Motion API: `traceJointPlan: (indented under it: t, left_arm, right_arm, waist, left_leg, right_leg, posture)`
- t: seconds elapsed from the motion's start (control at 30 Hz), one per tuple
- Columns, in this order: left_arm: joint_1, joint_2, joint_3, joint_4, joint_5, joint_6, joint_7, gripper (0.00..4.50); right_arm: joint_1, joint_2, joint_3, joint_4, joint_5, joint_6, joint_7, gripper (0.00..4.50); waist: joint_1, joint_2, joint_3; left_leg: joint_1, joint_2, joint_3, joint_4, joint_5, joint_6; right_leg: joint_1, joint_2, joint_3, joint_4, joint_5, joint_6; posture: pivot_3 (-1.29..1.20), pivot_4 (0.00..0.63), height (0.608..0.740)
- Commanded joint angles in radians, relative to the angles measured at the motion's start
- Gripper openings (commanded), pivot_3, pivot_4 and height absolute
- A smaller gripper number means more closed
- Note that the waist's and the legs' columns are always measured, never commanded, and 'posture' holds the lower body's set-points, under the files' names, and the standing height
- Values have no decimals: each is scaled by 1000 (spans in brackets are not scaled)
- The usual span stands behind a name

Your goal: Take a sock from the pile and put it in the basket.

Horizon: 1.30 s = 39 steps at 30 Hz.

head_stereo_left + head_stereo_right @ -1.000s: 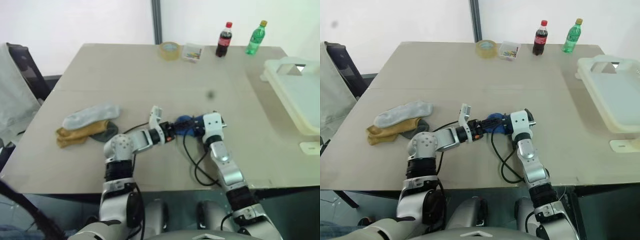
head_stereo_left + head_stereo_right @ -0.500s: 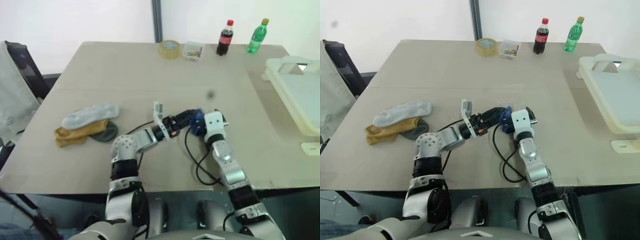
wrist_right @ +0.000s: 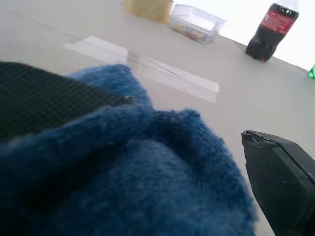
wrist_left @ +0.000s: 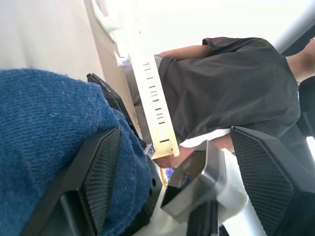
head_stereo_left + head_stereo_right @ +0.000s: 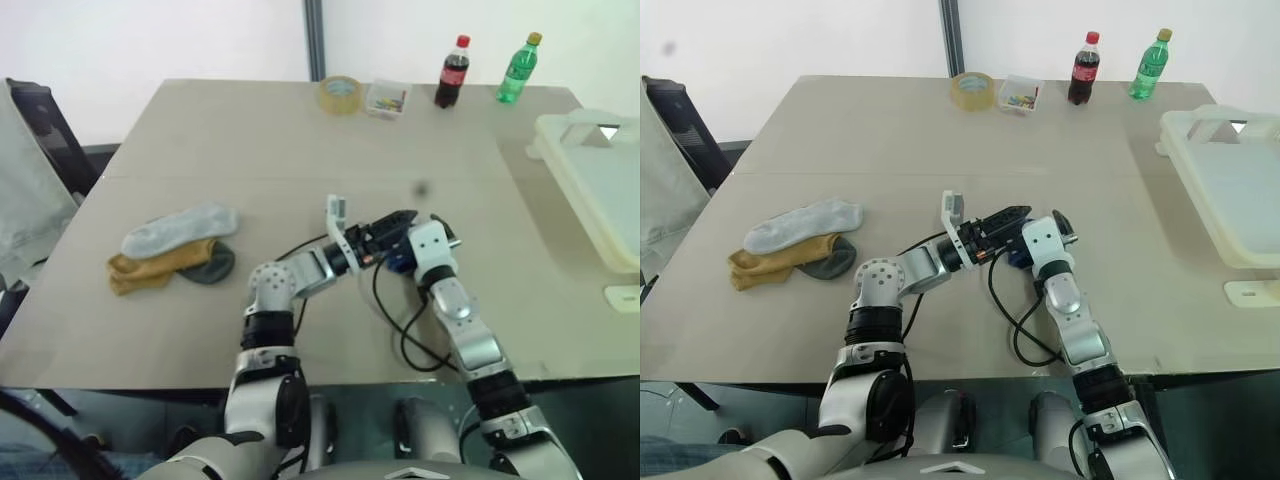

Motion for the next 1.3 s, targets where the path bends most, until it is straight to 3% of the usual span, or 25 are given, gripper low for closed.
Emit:
traceJointPlan:
  t: [0.03, 0.33, 0.6, 0.9, 1.3]
  left_arm:
    - [13, -13, -26, -29, -8, -21, 3, 3773]
    - [40, 7, -43, -52, -21, -28, -5, 3773]
    - [31, 11, -65, -40, -10, -31, -15, 3773]
    - [39, -2, -113, -31, 5, -72, -35, 3773]
    - [16, -4, -135, 18, 26, -101, -52, 3773]
  right_arm:
    - [22, -35, -6, -62, -22, 43, 27, 4500]
    - [44, -87, -3, -180, -24, 136, 108, 4500]
    - [33, -229, 42, -269, -9, 239, 340, 4500]
    - [-26, -399, 102, -194, -189, 82, 327, 4500]
    - [32, -438, 46, -195, -331, 80, 194, 4500]
  waist:
    - [0, 0, 0]
    - [-1, 0, 1]
    - [-1, 0, 1]
    - [1, -2, 3]
    - [14, -2, 3]
  left_leg:
    - [0, 0, 0, 0, 0, 0]
    - [0, 0, 0, 0, 0, 0]
    - [0, 0, 0, 0, 0, 0]
    - [0, -2, 0, 0, 0, 0]
    - [0, -2, 0, 0, 1, -1]
  right_leg:
    - [0, 0, 0, 0, 0, 0]
    - [0, 0, 0, 0, 0, 0]
    - [0, 1, 0, 0, 0, 0]
    - [0, 1, 0, 0, 0, 0]
    - [0, 1, 0, 0, 0, 0]
  posture:
    - [0, 150, 740]
    - [0, 150, 740]
    - [0, 150, 740]
    - [0, 150, 740]
    - [0, 150, 740]
